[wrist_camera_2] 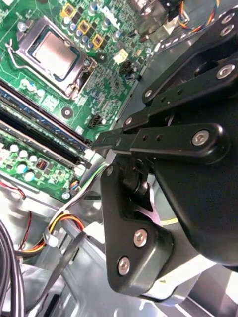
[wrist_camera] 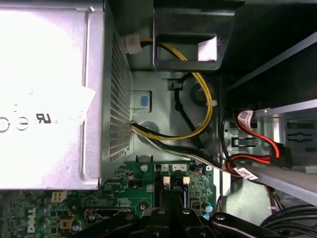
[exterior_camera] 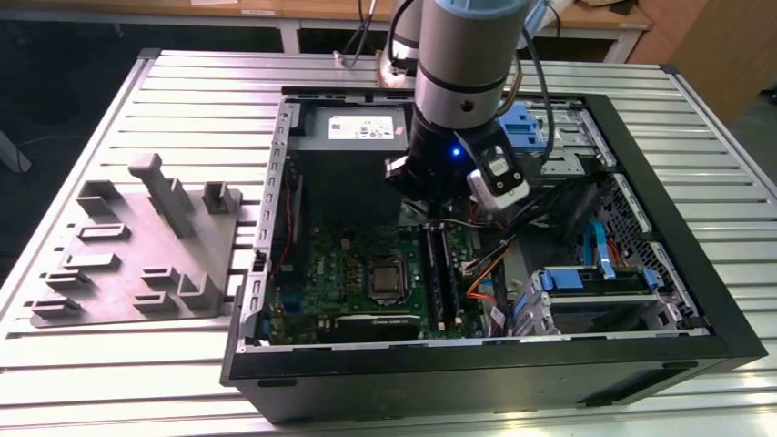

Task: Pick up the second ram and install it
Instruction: 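Press down the second ram until it locks into place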

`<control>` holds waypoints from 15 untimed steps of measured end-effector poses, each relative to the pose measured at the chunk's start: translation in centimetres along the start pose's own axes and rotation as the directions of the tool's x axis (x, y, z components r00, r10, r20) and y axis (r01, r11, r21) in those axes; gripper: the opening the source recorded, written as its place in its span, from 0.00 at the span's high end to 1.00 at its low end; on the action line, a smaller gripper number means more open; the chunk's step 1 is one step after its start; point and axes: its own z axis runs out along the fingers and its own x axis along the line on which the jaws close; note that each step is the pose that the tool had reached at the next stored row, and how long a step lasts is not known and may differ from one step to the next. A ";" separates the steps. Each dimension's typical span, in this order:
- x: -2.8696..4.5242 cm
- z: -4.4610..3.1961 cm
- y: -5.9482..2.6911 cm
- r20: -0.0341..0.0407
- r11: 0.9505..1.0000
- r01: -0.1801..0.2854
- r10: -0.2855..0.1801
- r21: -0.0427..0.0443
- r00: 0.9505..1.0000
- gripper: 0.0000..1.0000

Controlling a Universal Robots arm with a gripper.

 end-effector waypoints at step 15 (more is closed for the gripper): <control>-0.01 -0.13 -0.50 0.000 1.000 0.000 0.000 0.000 1.000 0.90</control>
